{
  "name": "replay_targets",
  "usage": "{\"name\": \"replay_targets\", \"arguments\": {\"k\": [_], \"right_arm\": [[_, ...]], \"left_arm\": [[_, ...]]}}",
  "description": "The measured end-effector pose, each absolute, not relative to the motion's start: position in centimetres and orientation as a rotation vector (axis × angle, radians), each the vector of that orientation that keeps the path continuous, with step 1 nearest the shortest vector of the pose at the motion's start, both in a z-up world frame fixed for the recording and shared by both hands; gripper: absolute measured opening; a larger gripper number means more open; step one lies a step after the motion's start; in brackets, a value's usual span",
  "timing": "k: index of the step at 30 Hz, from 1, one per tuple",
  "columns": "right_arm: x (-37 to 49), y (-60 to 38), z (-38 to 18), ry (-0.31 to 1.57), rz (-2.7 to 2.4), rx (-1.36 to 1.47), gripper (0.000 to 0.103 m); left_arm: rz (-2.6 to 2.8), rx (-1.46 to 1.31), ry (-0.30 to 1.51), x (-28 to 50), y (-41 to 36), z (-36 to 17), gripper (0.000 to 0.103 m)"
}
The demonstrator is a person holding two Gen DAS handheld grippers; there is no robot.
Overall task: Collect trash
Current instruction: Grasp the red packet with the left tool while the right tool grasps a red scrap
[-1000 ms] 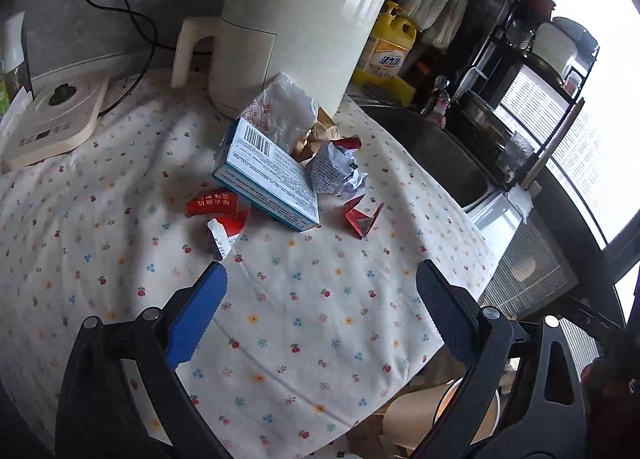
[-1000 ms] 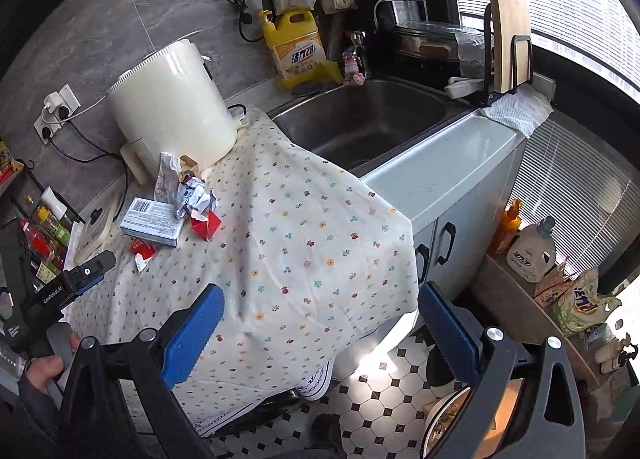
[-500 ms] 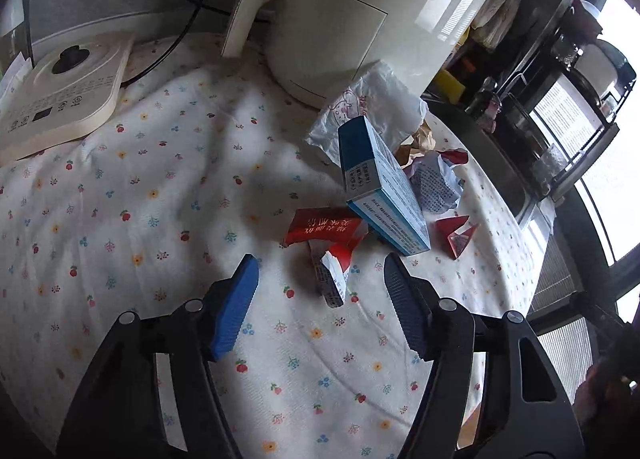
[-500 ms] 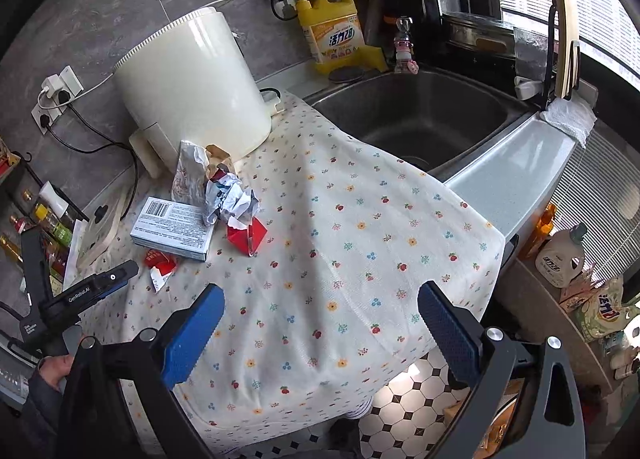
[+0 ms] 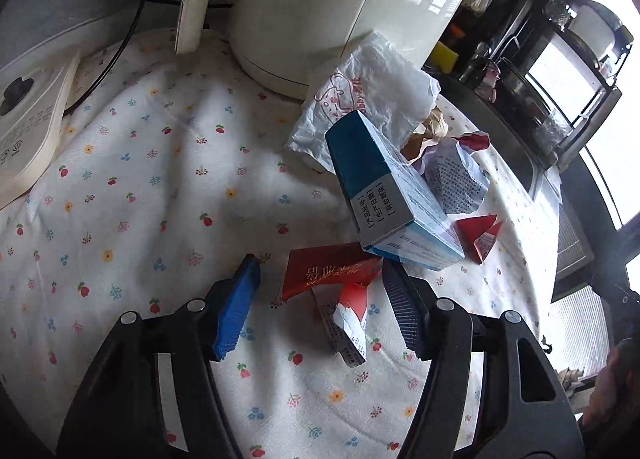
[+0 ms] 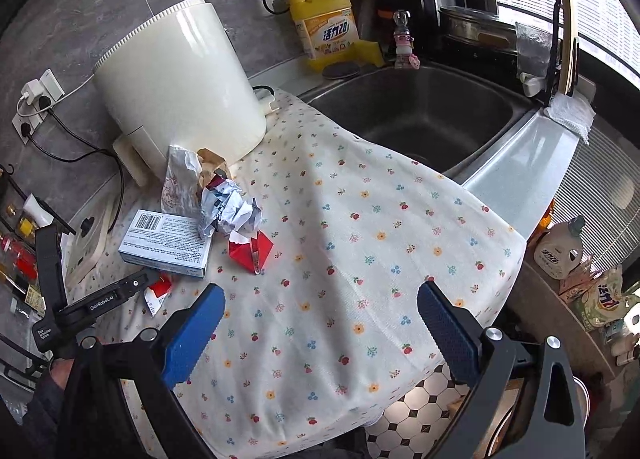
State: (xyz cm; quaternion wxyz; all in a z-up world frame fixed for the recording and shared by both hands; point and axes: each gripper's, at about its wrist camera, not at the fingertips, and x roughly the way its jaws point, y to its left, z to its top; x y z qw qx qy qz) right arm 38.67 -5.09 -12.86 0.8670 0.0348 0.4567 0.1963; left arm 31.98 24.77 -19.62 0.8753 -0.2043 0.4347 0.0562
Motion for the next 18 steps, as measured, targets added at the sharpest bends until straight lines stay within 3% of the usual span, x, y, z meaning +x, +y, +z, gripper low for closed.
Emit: {"name": "replay_targets", "arguments": {"k": [2,3,4,12,18], "right_arm": [[38.7,-4.7,-13.0,0.958,0.410,0.070,0.095],[38.8,-4.5,-13.0,0.960,0.412,0.069,0.095],[38.9,-4.3,-13.1,0.963,0.415,0.068,0.095],[40.4,-0.8,-14.2,0.993,0.481,0.020,0.093],[42.0,1.2,-15.4,1.039,0.517,-0.018,0.079]], "left_arm": [[0.109,-0.420,0.908,32.4,24.8,-19.6,0.060],[0.103,-0.419,0.909,32.4,24.8,-19.5,0.047],[0.096,-0.417,0.914,32.5,24.8,-19.6,0.043],[0.131,-0.440,0.870,30.0,26.3,-18.5,0.042],[0.217,-0.479,0.833,27.1,28.6,-17.8,0.042]]}}
